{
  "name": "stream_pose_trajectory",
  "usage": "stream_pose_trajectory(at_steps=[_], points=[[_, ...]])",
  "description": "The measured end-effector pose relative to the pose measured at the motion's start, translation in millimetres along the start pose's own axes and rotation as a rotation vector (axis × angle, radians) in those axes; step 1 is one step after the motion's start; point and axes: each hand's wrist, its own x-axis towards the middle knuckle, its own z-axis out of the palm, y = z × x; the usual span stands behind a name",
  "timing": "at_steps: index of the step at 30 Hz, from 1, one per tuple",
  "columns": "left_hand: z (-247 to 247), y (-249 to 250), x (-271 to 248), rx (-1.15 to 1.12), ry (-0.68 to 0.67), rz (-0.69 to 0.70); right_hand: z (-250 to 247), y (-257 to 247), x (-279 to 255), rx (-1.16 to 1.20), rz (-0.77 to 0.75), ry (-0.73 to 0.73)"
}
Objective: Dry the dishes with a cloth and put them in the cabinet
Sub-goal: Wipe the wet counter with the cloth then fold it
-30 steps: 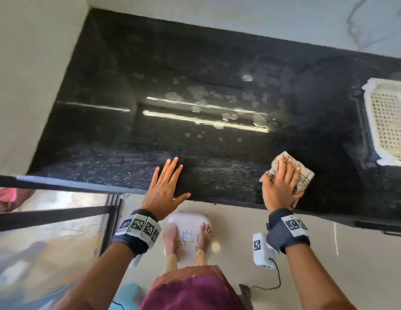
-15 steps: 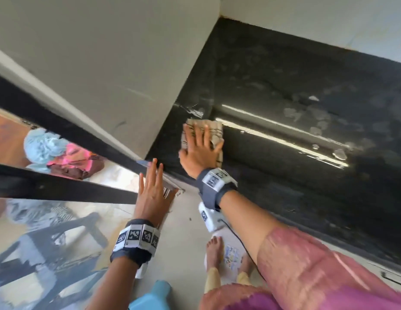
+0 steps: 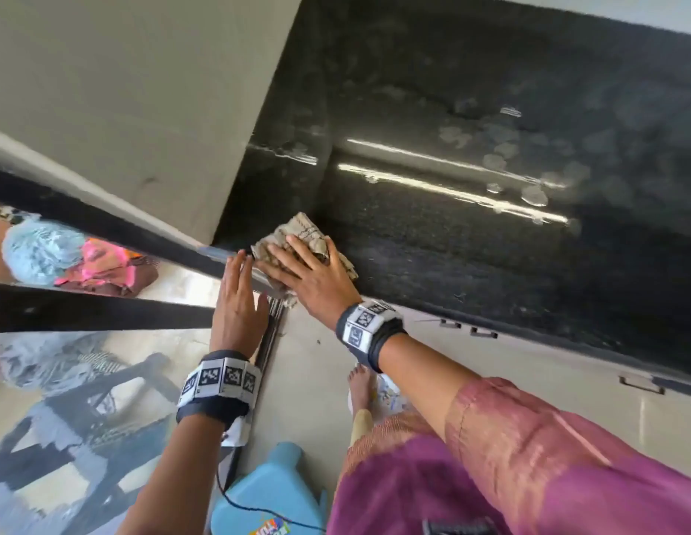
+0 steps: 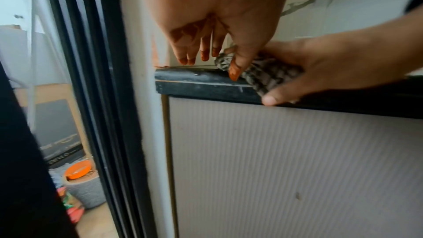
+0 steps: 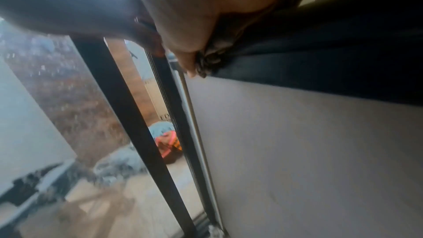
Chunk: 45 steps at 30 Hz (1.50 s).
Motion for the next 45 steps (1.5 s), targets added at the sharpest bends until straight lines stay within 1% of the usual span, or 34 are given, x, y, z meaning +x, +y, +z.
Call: stream_pose_trajectory(at_steps=[3, 7, 10, 12, 15, 21, 23, 26, 29, 31, 32, 33, 35, 38, 39, 40, 41, 42, 44, 45], points=[[15, 28, 4, 0.023, -0.078, 0.102, 14, 30, -65, -0.043, 0.065, 0.051], [44, 78, 12, 0.101, -0.222, 0.337, 29, 76, -152, -0.083, 0.209, 0.196], [70, 121, 6, 0.212, -0.301, 0.565, 33, 111, -212, -0.072, 0.348, 0.255], [85, 154, -6, 0.274, -0.359, 0.681, 35, 132, -252, -0.051, 0.457, 0.267], [106, 206, -23, 0.331, -0.4, 0.835, 36, 159, -311, 0.017, 0.641, 0.253], [142, 295, -34, 0.42, -0.426, 0.995, 30, 219, -411, 0.138, 0.84, 0.219], [149, 315, -35, 0.479, -0.442, 1.013, 27, 236, -436, 0.196, 0.9, 0.211], [156, 337, -37, 0.587, -0.482, 0.996, 25, 261, -468, 0.261, 0.978, 0.209], [158, 335, -36, 0.61, -0.521, 0.979, 24, 279, -488, 0.31, 0.996, 0.221], [157, 333, -32, 0.606, -0.566, 0.958, 27, 288, -501, 0.351, 1.015, 0.287], [156, 335, -31, 0.596, -0.588, 0.946, 29, 293, -508, 0.378, 1.061, 0.333], [153, 339, -30, 0.583, -0.621, 0.929, 29, 296, -512, 0.409, 1.133, 0.39], [151, 344, -27, 0.551, -0.709, 0.867, 17, 300, -515, 0.524, 1.322, 0.55], [146, 353, -22, 0.481, -0.826, 0.769, -22, 310, -506, 0.849, 1.635, 0.754], [143, 355, -20, 0.435, -0.846, 0.738, -39, 312, -500, 0.977, 1.694, 0.815], [140, 358, -18, 0.395, -0.861, 0.712, -50, 316, -493, 1.122, 1.722, 0.877], [136, 362, -15, 0.352, -0.863, 0.694, -63, 319, -485, 1.279, 1.725, 0.937], [134, 367, -13, 0.305, -0.854, 0.678, -75, 319, -476, 1.451, 1.71, 0.949], [121, 382, -9, 0.145, -0.789, 0.635, -96, 315, -457, 1.773, 1.569, 0.911], [113, 392, -8, 0.042, -0.759, 0.612, -109, 309, -445, 1.864, 1.473, 0.898]])
